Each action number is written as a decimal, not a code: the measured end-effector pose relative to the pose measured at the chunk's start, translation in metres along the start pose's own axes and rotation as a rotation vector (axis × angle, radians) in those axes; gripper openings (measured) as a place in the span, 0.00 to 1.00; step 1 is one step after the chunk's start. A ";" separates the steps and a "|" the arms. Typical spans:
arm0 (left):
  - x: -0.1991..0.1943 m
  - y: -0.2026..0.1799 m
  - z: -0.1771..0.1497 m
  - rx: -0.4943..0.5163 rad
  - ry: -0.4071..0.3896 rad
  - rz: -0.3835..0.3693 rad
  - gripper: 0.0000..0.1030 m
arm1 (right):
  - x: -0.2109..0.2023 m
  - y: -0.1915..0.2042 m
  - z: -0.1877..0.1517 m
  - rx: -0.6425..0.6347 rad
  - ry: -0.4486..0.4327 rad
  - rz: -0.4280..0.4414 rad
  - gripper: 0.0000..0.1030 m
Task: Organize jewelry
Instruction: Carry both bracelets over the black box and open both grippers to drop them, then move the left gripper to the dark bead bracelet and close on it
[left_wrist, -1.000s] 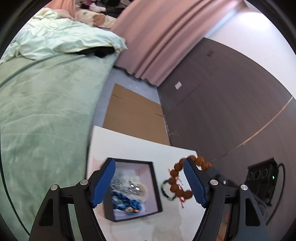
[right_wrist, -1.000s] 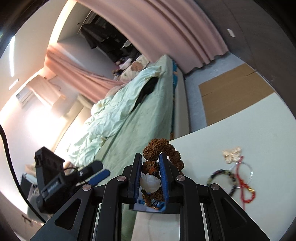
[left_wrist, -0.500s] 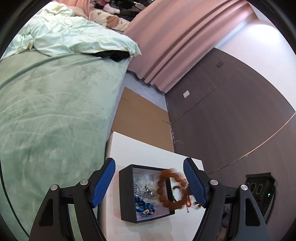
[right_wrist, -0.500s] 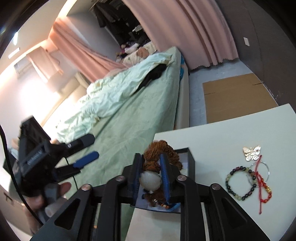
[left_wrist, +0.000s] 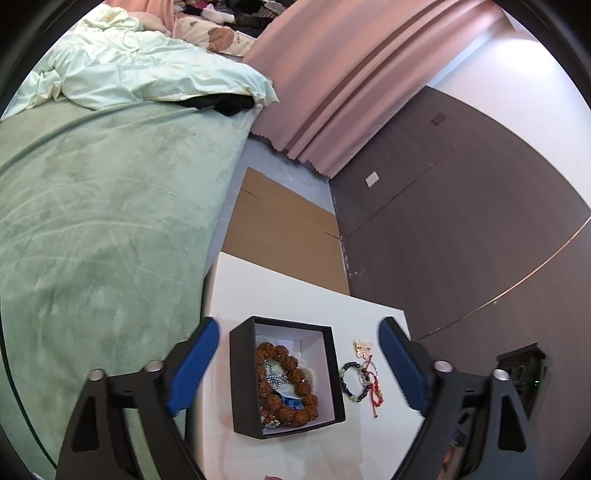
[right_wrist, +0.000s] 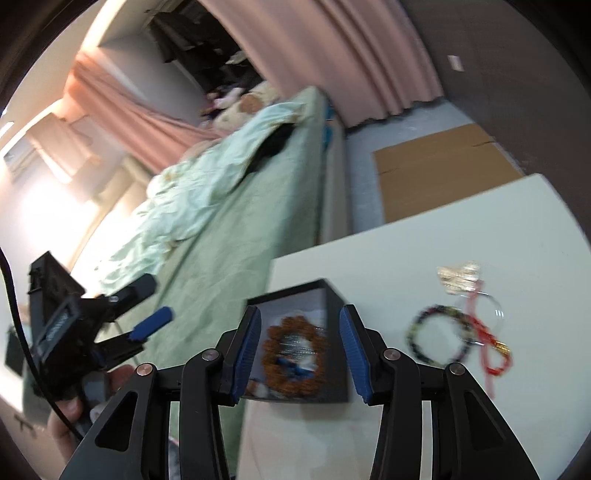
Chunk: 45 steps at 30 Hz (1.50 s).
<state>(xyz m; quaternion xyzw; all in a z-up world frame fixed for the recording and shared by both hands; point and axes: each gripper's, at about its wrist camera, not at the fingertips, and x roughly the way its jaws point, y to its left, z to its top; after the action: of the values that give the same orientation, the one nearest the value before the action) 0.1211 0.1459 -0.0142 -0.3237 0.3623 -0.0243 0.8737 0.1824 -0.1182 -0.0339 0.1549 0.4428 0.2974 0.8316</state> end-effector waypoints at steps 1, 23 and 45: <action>0.002 -0.004 -0.002 0.011 -0.001 0.007 0.92 | -0.005 -0.004 0.000 0.007 -0.002 -0.010 0.44; 0.053 -0.094 -0.057 0.190 0.060 0.010 1.00 | -0.095 -0.111 0.001 0.230 -0.087 -0.095 0.95; 0.141 -0.150 -0.143 0.523 0.206 0.146 0.44 | -0.126 -0.186 -0.007 0.389 -0.071 -0.135 0.82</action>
<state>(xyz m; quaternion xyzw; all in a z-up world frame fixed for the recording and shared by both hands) 0.1612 -0.0900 -0.0895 -0.0565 0.4531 -0.0868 0.8854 0.1884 -0.3426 -0.0536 0.2927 0.4715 0.1442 0.8193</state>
